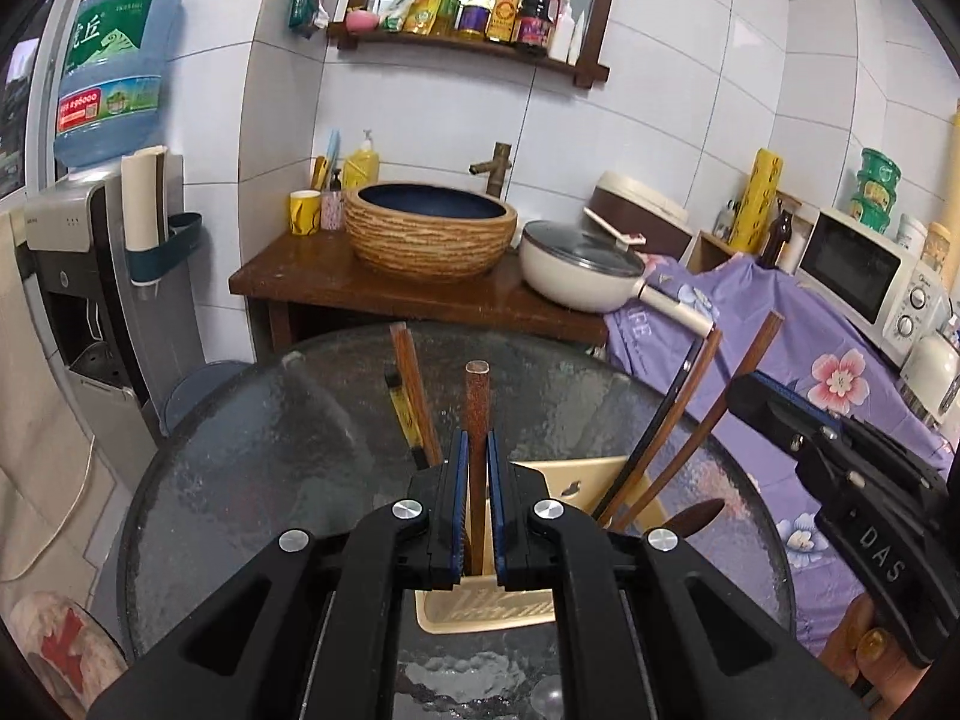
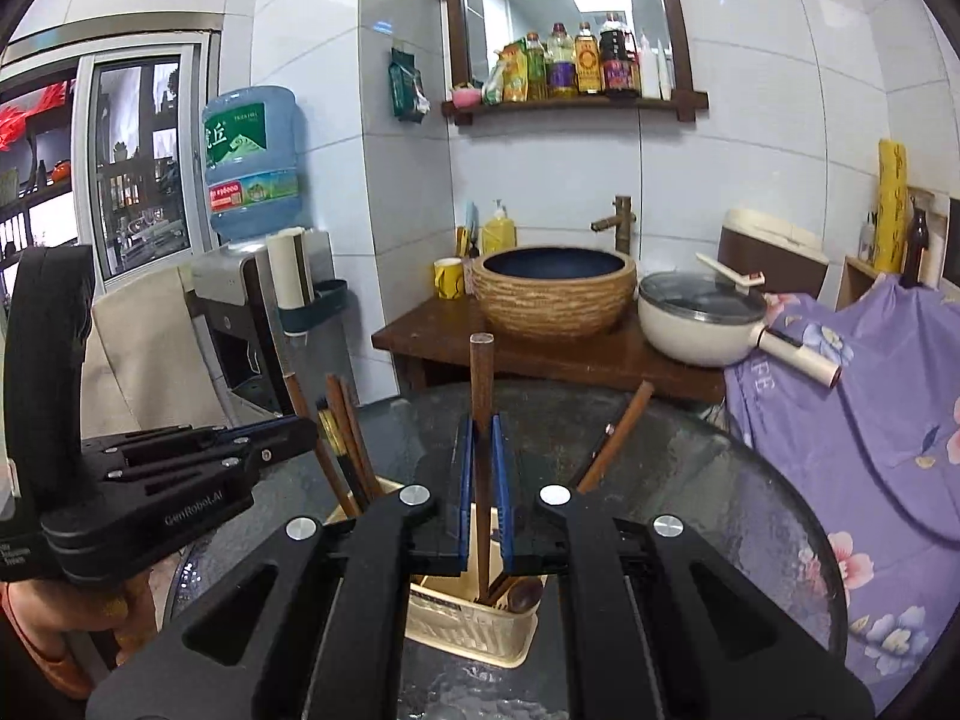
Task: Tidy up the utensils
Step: 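Carry both brown chopsticks to the cream holder and insert them, then open both grippers and pull them back from the holder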
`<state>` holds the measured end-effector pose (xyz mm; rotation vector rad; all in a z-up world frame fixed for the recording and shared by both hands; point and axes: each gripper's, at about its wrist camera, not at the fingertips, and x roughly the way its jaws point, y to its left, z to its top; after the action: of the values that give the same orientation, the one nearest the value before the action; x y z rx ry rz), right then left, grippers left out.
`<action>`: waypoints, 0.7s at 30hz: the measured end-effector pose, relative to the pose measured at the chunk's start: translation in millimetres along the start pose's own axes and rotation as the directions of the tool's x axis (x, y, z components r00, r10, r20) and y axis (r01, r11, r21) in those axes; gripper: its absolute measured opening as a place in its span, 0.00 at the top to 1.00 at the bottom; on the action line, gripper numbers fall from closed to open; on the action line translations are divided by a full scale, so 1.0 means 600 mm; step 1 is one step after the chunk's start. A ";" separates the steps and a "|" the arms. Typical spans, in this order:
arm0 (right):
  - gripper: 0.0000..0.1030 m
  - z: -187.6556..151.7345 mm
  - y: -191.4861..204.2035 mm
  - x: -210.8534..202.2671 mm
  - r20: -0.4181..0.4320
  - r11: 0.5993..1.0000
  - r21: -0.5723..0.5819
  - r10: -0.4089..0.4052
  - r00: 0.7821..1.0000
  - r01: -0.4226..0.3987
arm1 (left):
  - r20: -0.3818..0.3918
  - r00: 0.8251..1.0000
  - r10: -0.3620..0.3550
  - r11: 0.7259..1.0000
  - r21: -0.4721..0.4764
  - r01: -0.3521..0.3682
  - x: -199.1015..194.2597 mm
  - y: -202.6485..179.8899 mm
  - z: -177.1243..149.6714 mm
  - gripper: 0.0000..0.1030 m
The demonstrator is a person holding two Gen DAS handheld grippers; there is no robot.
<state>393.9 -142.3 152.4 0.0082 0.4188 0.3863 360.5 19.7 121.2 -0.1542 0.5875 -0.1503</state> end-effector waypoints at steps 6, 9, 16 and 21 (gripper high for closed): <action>0.93 -0.010 -0.009 0.002 -0.002 1.000 0.021 -0.004 1.000 0.004 | -0.009 1.000 -0.002 1.000 0.024 0.002 0.007 -0.003 -0.018 0.94; 0.93 -0.009 -0.014 0.001 0.002 0.999 0.032 0.003 1.000 -0.003 | 0.009 1.000 -0.004 0.999 0.040 0.003 -0.002 -0.006 -0.021 0.93; 0.46 -0.012 -0.008 -0.023 0.060 0.999 0.008 -0.035 0.998 0.035 | 0.073 0.997 0.010 0.998 0.068 -0.015 -0.041 -0.012 -0.040 0.52; 0.34 -0.031 -0.004 -0.065 0.095 0.999 0.005 -0.041 0.995 0.041 | 0.072 0.997 0.036 0.998 0.052 -0.040 -0.066 0.002 -0.082 0.25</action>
<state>354.6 -160.0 150.9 0.0209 0.3252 0.3436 300.4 23.2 101.9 -0.0961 0.5145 -0.1228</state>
